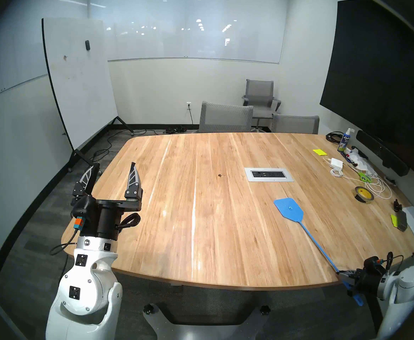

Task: Swat a bug on table

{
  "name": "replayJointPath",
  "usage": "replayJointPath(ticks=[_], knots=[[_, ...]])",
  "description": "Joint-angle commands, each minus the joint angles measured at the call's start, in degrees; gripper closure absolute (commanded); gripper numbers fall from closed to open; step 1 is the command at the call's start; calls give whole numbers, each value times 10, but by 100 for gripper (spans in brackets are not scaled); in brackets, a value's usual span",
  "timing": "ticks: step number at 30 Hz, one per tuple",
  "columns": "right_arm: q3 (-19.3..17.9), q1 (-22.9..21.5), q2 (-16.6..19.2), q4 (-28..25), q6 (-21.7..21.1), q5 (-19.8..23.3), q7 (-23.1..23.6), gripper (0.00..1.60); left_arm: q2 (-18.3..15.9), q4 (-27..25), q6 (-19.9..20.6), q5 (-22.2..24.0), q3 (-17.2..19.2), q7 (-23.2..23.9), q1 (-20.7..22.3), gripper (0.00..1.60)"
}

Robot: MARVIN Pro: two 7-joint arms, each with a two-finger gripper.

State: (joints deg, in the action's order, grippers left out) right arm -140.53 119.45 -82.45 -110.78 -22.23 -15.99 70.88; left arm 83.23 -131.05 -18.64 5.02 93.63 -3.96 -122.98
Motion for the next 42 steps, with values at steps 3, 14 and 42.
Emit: replayJointPath(ticks=[3, 14, 42], knots=[[-1, 7, -9, -19, 0, -3, -3, 147, 0, -12, -1, 0, -1, 0, -1, 0], [-2, 5, -14, -25, -1, -2, -5, 134, 0, -12, -1, 0, -1, 0, -1, 0], [10, -2, -16, -8, 6, -9, -15, 137, 0, -12, -1, 0, -1, 0, -1, 0]])
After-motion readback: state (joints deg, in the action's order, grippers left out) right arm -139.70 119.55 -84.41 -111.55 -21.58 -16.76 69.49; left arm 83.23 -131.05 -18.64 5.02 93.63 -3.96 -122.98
